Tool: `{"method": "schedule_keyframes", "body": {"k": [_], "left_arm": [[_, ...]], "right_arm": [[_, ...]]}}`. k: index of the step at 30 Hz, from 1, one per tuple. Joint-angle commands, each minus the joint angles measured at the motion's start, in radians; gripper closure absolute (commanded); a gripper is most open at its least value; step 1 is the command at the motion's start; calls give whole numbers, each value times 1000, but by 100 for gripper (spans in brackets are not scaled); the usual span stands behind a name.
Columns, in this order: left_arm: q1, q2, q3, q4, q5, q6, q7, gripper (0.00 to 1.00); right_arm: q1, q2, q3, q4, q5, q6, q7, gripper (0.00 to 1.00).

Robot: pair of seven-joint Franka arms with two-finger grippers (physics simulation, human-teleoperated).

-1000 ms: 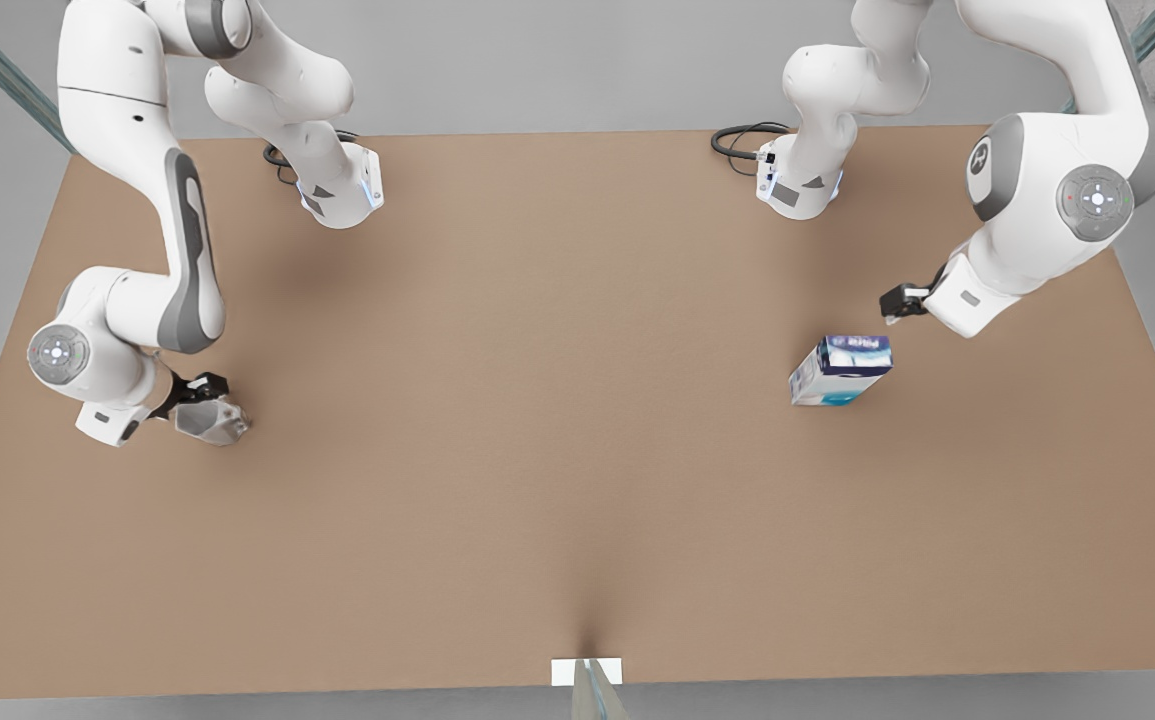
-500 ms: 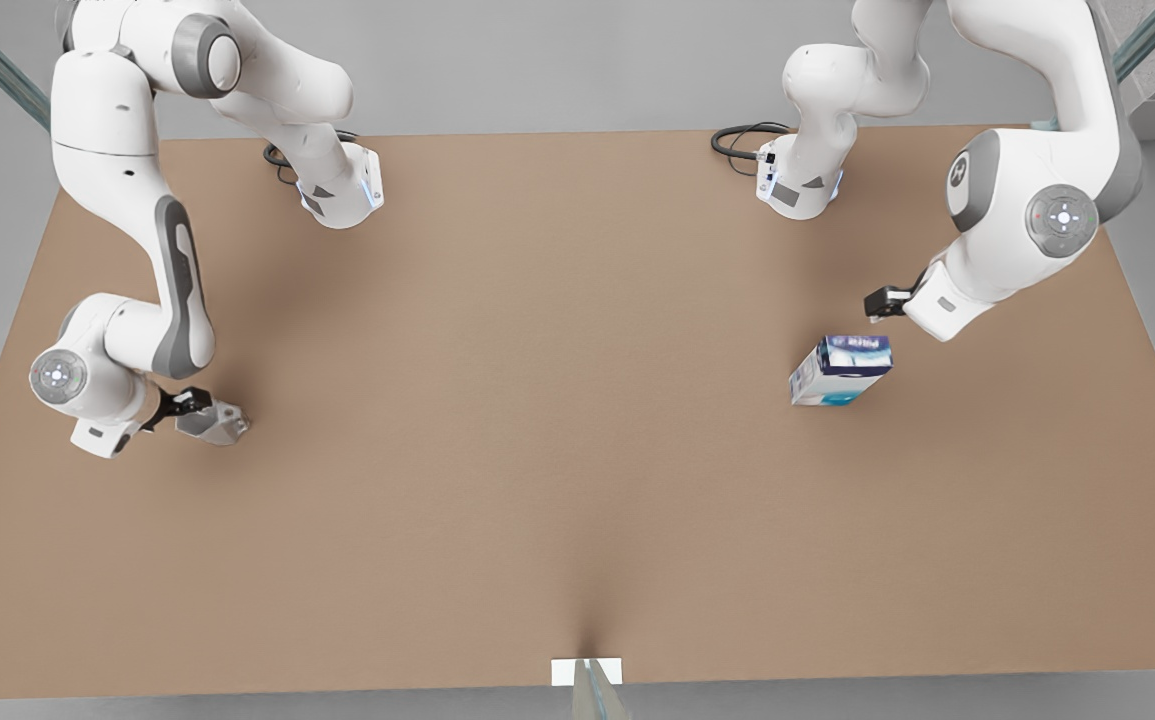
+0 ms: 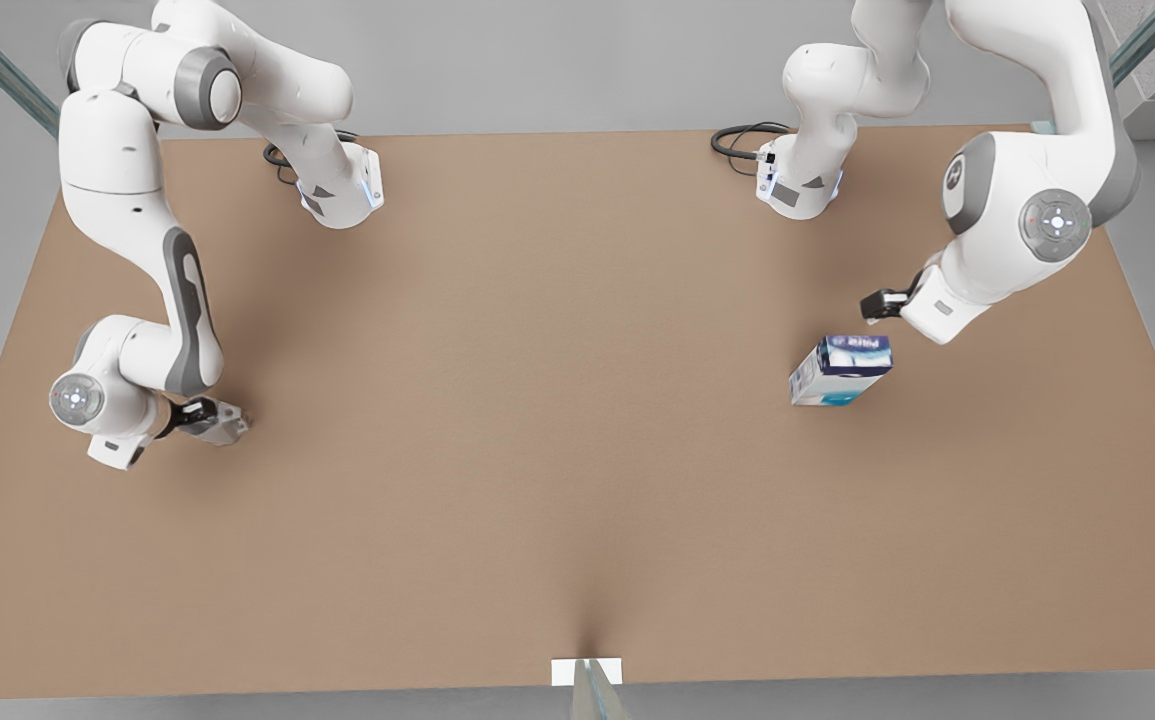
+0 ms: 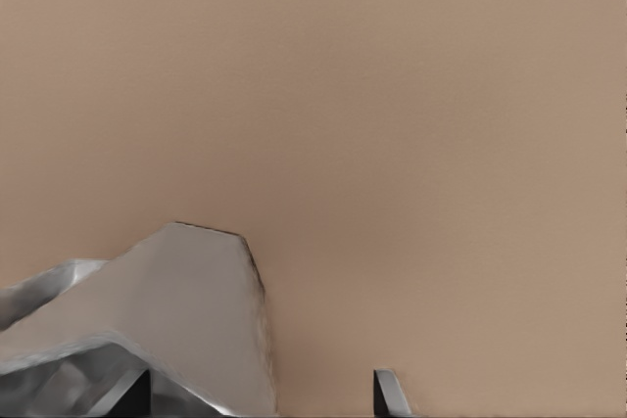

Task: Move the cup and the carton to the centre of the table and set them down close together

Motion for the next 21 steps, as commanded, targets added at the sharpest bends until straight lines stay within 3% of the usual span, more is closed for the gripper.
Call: {"method": "schedule_keyframes", "body": {"k": [1, 2, 9, 17, 19, 21], "left_arm": [[-2, 1, 0, 0, 0, 0, 0, 0], [-2, 2, 0, 0, 0, 0, 0, 0], [-2, 6, 0, 0, 0, 0, -2, 0], [-43, 0, 34, -72, -4, 94, -495, 0], [-43, 0, 34, -87, -4, 121, -563, 0], [-48, -5, 67, -118, -58, 137, -583, 0]], "right_arm": [[-1, 2, 0, 0, 0, 1, 0, 73], [-1, 3, 0, 0, 2, -1, 0, 79], [-2, 9, 1, 9, 2, -8, 0, 79], [13, 2, 8, 84, 8, -96, 5, 79], [19, -1, 95, 152, 20, -139, 27, 79], [27, 0, 264, 232, 35, -215, 234, 79]]}}
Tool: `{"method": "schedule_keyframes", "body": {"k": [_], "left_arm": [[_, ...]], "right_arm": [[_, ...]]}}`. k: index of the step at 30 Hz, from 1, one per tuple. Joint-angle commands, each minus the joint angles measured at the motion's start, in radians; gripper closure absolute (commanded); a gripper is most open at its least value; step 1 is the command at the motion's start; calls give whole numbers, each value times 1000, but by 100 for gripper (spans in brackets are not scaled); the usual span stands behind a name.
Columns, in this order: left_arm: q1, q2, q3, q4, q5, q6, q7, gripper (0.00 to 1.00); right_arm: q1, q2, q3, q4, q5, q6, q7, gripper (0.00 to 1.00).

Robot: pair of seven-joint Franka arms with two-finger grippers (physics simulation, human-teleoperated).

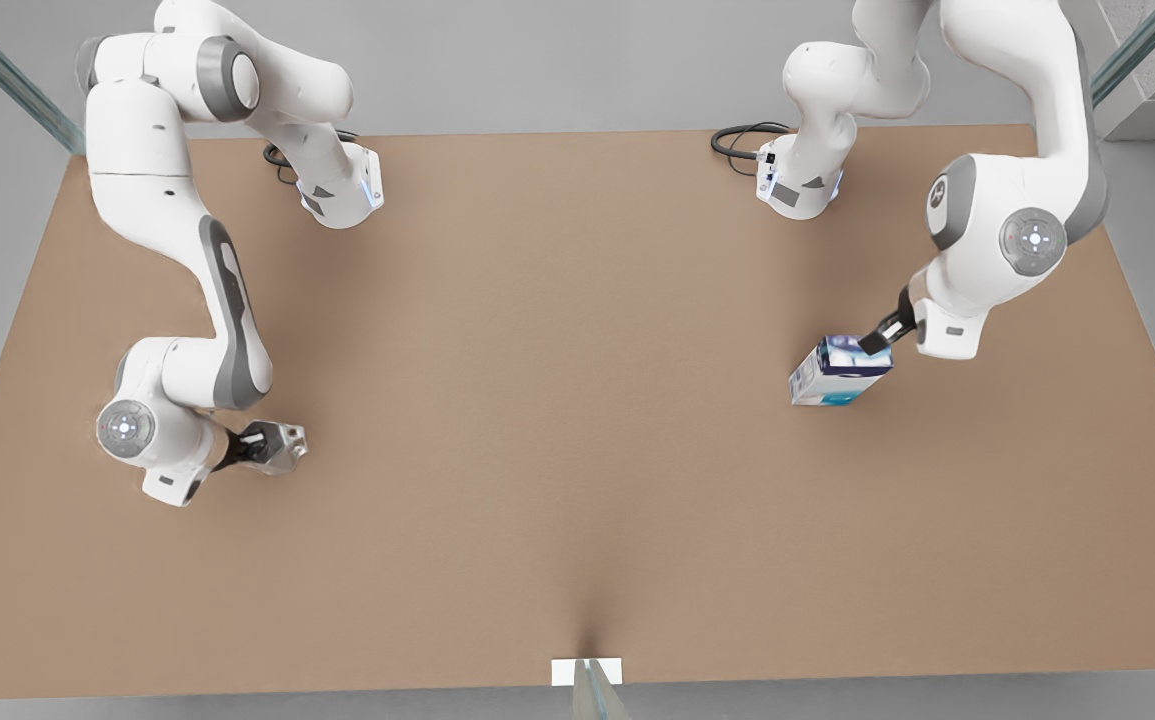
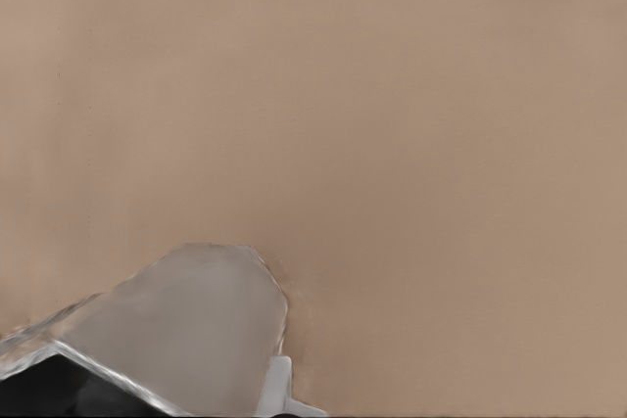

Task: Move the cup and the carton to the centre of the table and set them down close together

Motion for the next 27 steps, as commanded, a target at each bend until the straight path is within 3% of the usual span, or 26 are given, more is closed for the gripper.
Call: {"method": "schedule_keyframes", "body": {"k": [1, 4, 9, 15, 18, 19, 20, 27], "left_arm": [[-2, -1, 0, -7, -30, 3, 0, 0], [-7, -8, 0, -66, -30, 44, -112, 0], [-11, -18, 6, -145, -32, 152, -198, 0], [-17, -12, 7, -173, -32, 202, -410, 0], [-17, -10, 7, -196, -32, 244, -508, 0], [-17, -4, 9, -196, -32, 250, -508, 0], [-17, -1, 14, -205, -30, 258, -496, 0], [-17, 33, 14, -208, -32, 281, -487, 0]], "right_arm": [[30, 2, 8, 4, -5, 0, 45, 79], [248, 86, 8, 123, 90, 0, 274, 79], [444, 262, 8, 362, 187, -12, 562, 79], [577, 462, 9, 625, 251, 6, 888, 79], [608, 499, 9, 648, 268, 69, 1000, 79], [617, 508, 11, 648, 268, 74, 1000, 18], [619, 509, 9, 648, 268, 92, 993, 0], [619, 477, 12, 645, 283, 74, 995, 0]]}}
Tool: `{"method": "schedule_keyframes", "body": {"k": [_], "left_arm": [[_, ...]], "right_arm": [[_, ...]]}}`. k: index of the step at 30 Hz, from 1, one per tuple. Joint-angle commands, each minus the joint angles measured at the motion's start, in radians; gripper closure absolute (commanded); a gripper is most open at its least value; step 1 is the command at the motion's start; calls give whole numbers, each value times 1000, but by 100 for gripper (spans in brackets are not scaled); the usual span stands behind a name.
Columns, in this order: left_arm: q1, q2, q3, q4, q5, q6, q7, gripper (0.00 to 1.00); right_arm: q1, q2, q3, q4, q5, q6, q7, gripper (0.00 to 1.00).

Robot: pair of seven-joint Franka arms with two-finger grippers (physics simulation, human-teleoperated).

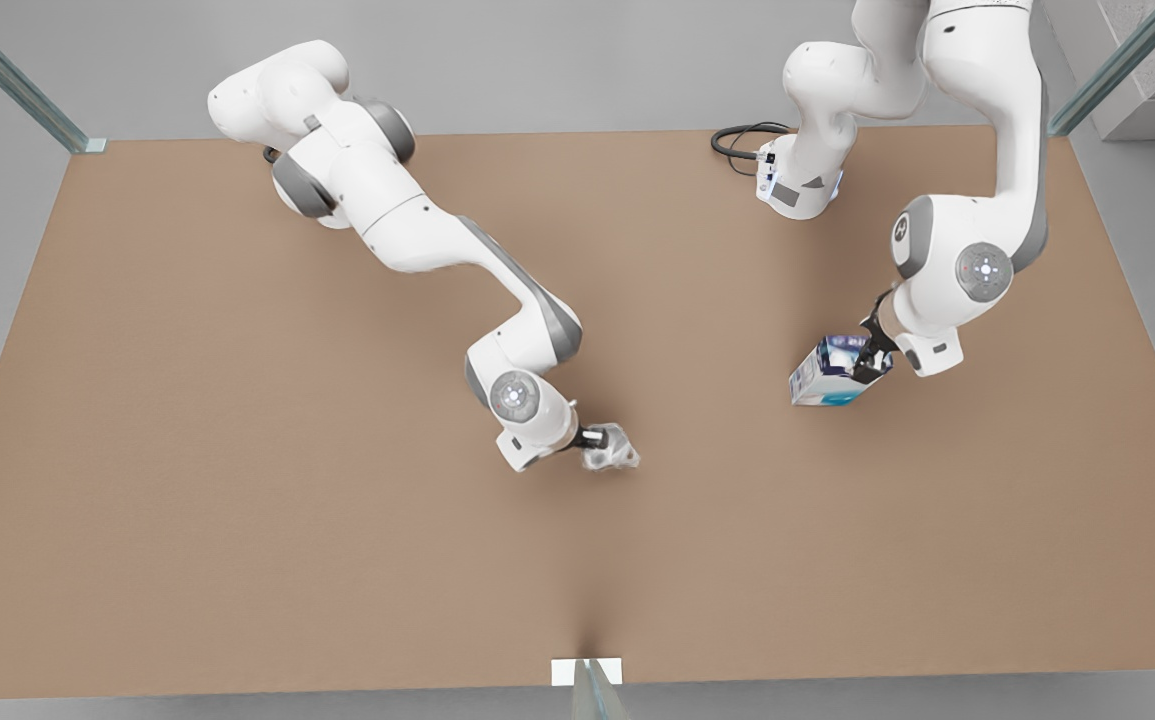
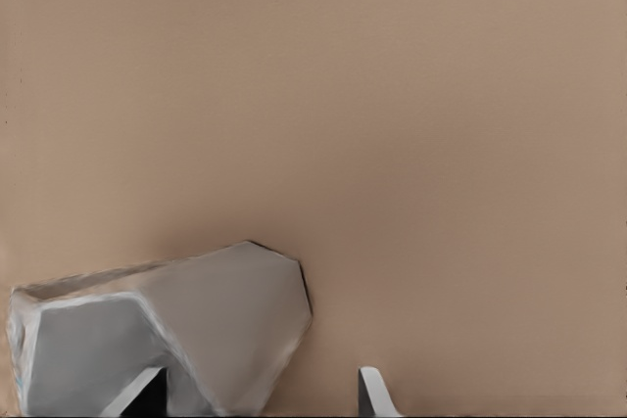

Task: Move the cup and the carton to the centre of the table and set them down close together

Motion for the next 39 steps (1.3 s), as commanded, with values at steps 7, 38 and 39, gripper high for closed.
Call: {"method": "schedule_keyframes", "body": {"k": [7, 38, 39], "left_arm": [[-2, 28, 13, -3, -1, 35, -84, 0], [-11, 108, 43, -18, -6, 44, -75, 40], [-11, 110, 43, -18, -6, 43, -75, 45]], "right_arm": [[-140, -177, -13, 2, 15, -293, -94, 0], [-615, -521, -19, -115, -263, -537, -565, 0], [-622, -521, -19, -115, -262, -537, -565, 0]]}}
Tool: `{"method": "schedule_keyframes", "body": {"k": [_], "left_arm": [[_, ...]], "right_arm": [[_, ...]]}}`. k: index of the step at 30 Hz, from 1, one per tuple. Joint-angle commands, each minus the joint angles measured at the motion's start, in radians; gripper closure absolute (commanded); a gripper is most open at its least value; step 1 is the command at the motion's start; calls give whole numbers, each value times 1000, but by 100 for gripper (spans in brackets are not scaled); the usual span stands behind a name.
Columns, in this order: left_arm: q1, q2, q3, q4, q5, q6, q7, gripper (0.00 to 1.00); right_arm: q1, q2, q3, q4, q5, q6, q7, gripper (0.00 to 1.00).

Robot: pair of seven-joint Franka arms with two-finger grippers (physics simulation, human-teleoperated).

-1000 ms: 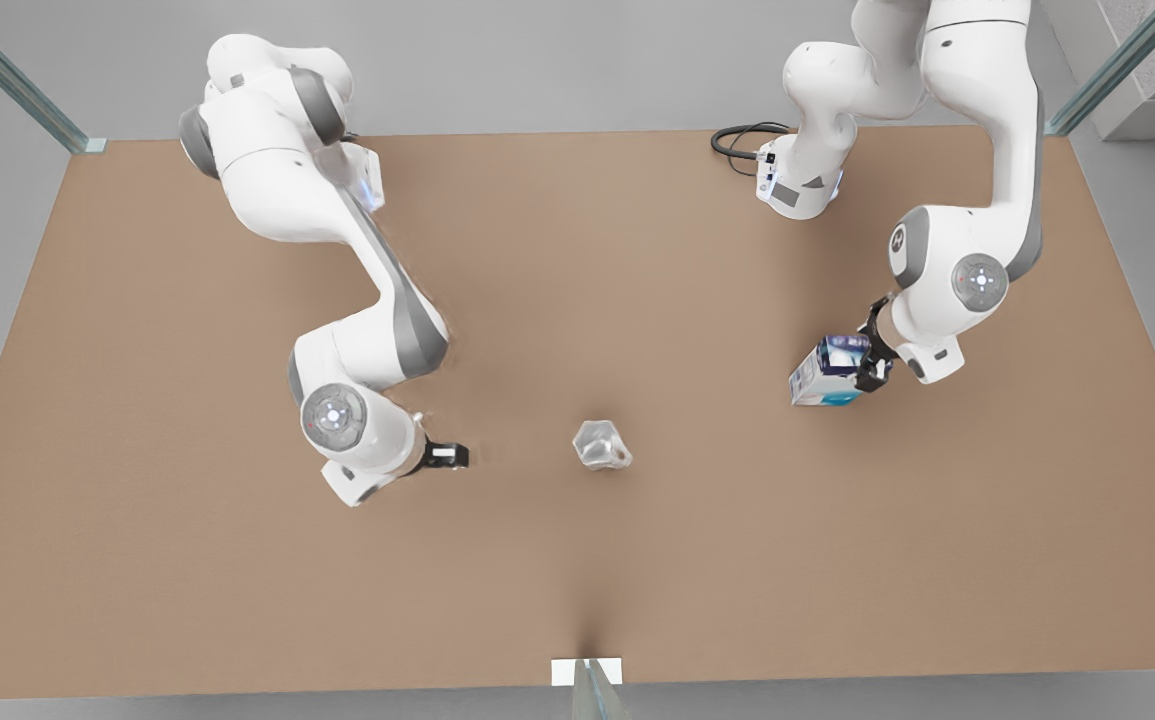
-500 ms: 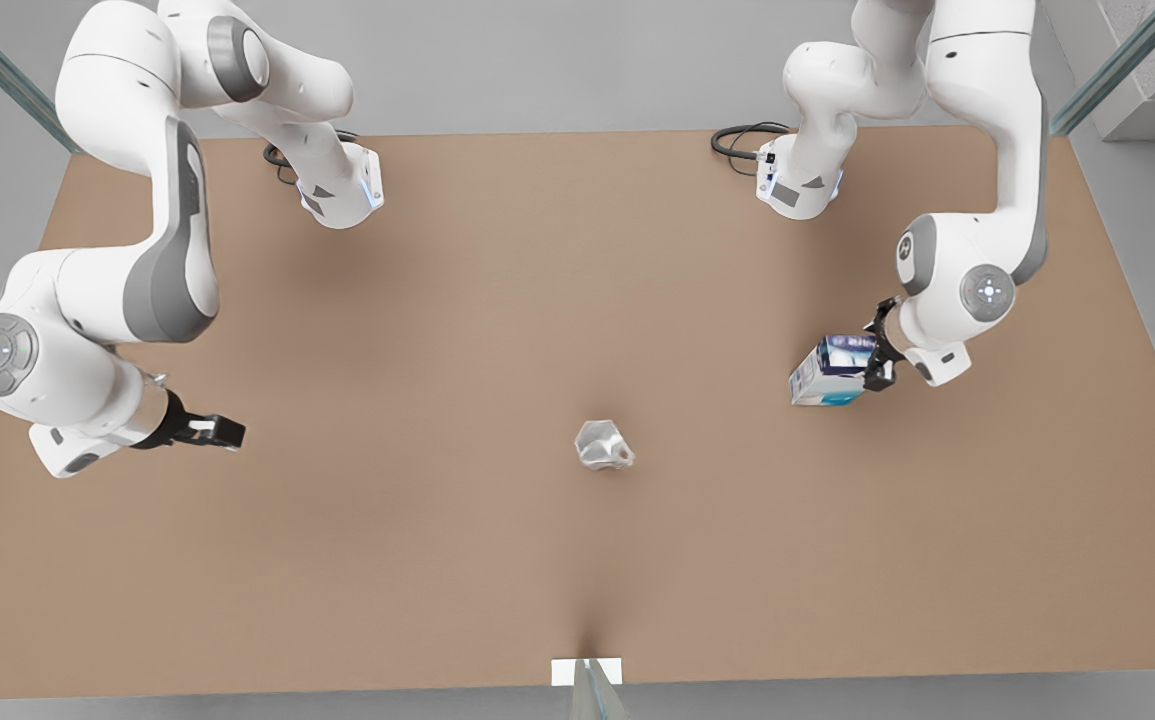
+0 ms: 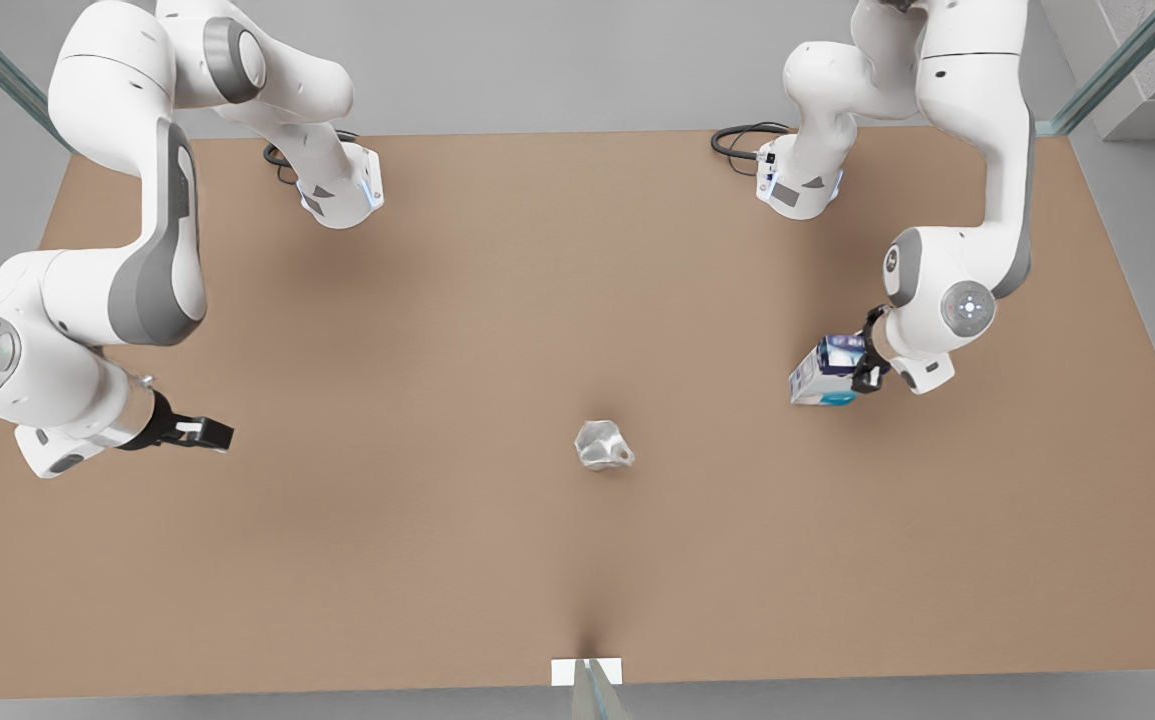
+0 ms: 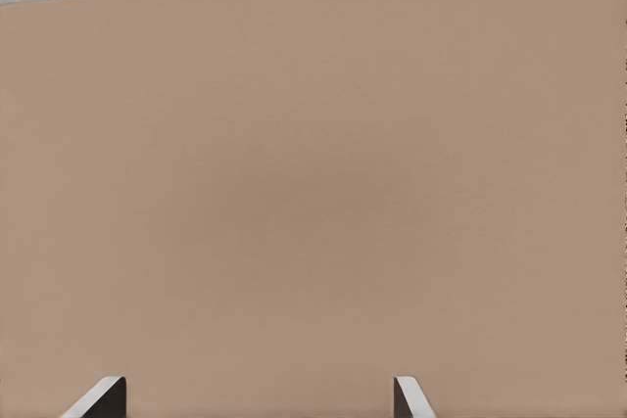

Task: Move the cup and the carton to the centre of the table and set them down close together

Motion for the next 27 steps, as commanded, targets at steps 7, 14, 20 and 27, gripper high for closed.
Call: {"method": "schedule_keyframes", "body": {"k": [7, 14, 20, 27], "left_arm": [[-3, -18, 0, 75, -82, -26, 0, 33], [-190, 57, -181, 405, -139, -334, -416, 32], [-225, 261, -334, 662, -143, -319, -598, 32], [-251, 380, -379, 736, -117, -292, -601, 30]], "right_arm": [[-8, -1, -1, 3, 2, -2, 0, 0], [-53, -1, -1, 9, 0, 3, 0, 0], [-55, -1, -1, 11, 2, 5, 0, 0], [-53, -3, 1, 11, 2, 3, 2, 0]]}}
